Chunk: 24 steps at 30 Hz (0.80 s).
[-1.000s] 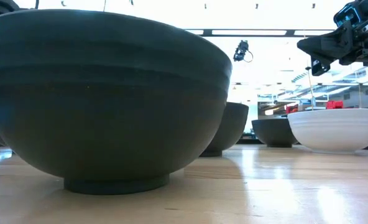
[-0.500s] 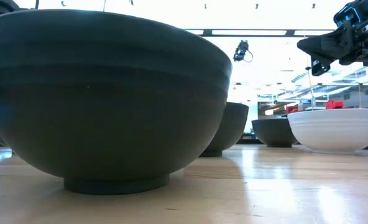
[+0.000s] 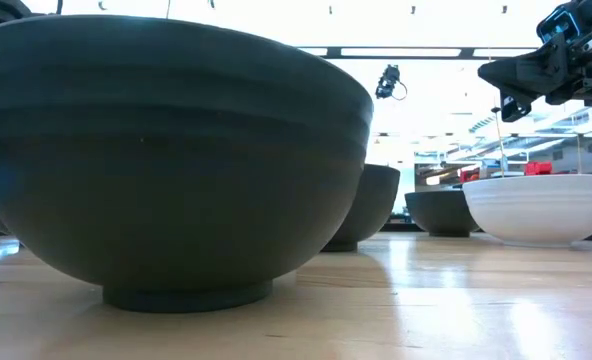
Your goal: Nest bowls inside each other
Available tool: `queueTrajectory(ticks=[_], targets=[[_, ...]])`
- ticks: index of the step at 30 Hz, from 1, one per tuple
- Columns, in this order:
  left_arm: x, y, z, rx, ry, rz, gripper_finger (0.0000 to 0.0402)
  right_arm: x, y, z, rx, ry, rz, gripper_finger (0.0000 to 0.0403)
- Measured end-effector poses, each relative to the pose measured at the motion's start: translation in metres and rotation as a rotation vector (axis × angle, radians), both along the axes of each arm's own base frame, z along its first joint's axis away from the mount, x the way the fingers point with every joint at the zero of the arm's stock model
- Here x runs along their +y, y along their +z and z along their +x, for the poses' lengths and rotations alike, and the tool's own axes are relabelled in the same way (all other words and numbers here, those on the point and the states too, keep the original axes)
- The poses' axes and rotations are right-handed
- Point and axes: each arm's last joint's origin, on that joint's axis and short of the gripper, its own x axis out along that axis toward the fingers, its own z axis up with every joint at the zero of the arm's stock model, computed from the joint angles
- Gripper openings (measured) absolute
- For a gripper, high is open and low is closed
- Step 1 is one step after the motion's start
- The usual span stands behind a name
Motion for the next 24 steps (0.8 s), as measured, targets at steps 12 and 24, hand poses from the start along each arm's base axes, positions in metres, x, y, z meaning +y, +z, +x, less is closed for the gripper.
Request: queueTrajectory(ticks=[12, 24], targets=[[0.0000, 0.0014, -0.0001, -0.015, 0.000, 0.003, 0.0037, 0.0000, 0.0001, 0.0000, -0.001, 0.000, 0.000, 0.0023], [0.0000, 0.0020, -0.0002, -0.019, 0.000, 0.004, 0.0036, 0.0000, 0.0002, 0.0000, -0.001, 0.000, 0.002, 0.0023]])
